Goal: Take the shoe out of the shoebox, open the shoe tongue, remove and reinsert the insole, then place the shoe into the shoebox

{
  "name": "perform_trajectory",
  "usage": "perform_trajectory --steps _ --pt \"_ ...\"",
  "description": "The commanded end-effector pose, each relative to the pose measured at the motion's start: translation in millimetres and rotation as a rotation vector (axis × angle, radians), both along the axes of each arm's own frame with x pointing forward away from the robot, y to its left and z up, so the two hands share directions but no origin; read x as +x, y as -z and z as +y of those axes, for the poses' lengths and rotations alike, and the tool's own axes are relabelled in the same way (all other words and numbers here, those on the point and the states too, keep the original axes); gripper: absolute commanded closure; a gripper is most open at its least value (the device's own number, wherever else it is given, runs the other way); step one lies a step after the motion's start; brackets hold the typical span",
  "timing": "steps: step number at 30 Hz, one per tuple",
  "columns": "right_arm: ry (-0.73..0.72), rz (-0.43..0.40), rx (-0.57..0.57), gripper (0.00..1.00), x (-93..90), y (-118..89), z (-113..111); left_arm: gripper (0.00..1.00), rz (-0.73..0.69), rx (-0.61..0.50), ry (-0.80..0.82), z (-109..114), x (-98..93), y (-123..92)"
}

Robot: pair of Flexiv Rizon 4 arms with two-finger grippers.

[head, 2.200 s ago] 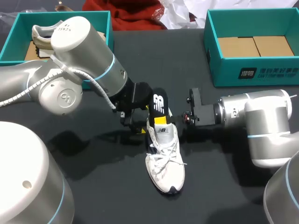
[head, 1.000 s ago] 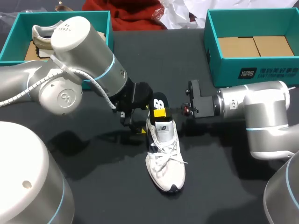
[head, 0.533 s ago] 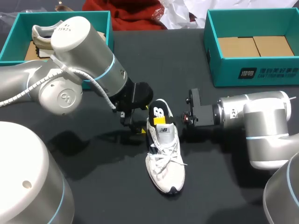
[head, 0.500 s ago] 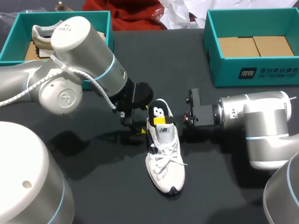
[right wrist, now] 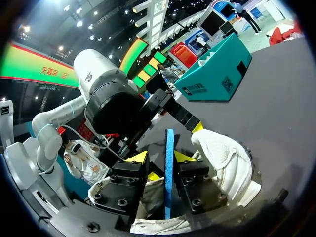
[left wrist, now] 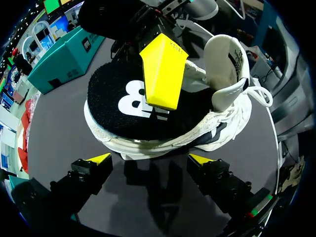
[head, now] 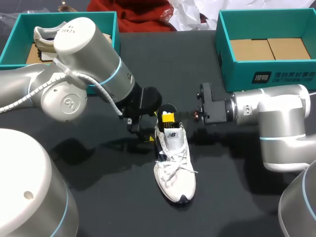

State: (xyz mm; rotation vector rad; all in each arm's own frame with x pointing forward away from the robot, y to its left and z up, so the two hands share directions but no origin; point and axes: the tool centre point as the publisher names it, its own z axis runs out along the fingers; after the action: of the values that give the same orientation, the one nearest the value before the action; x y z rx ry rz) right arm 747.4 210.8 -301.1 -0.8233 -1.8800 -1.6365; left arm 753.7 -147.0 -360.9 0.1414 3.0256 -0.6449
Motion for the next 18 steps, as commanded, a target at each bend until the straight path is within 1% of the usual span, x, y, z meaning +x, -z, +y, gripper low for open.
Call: perform_trajectory --steps 1,2,3,8,13,18 --pt "-0.005 0.001 -0.008 0.8 7.8 -4 -4 0.0 -0.002 0.001 0.0 -1 -0.2 1" --pt "-0.004 0.003 -0.006 0.96 10.0 -3 -5 0.0 -0.002 0.001 0.0 -1 -0.2 1" --pt "-0.004 0.009 -0.004 1.0 11.7 -2 -6 0.0 -0.002 0.001 0.0 -1 -0.2 1" --pt "-0.023 0.057 -0.003 1.0 10.8 11 -3 0.0 -0.002 0.001 0.0 -1 -0.2 1" --pt "-0.012 0.106 -0.018 1.0 -0.9 24 -2 0.0 -0.002 0.001 0.0 -1 -0.2 1" --pt "-0.007 0.135 -0.038 1.0 -13.6 28 -2 0.0 -0.002 0.001 0.0 -1 -0.2 1"
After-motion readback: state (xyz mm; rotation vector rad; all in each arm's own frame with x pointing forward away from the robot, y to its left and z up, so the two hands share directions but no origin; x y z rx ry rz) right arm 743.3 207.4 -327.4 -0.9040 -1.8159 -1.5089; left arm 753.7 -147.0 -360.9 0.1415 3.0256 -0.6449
